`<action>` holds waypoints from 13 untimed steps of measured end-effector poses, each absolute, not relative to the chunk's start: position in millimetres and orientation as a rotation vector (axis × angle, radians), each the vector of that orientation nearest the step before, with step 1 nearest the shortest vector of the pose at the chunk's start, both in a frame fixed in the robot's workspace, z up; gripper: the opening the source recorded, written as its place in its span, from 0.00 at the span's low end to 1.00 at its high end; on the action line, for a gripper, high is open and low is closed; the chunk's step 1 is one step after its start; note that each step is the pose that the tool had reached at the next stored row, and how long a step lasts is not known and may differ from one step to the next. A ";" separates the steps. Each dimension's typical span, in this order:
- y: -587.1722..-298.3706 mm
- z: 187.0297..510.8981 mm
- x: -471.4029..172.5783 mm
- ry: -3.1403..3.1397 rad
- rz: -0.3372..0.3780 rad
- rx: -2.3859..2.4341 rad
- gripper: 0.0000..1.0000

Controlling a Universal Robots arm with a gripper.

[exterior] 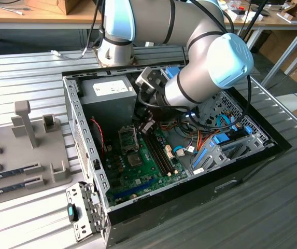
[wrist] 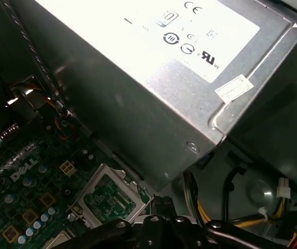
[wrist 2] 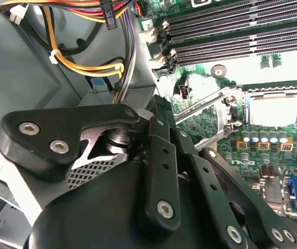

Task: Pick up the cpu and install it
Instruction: 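Close the cpu cover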

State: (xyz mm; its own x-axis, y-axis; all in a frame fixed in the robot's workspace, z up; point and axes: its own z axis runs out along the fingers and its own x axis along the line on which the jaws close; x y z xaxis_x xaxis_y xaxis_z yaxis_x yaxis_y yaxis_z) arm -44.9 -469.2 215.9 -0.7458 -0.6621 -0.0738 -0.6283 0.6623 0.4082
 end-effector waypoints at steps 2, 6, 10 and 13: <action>-470.0 216.4 -44.9 -2.790 -0.638 1.085 0.11; -473.1 217.7 -44.9 -2.790 -0.638 1.085 0.11; -474.0 219.8 -44.9 -2.790 -0.639 1.085 0.11; -474.3 221.4 -44.9 -2.790 -0.639 1.085 0.11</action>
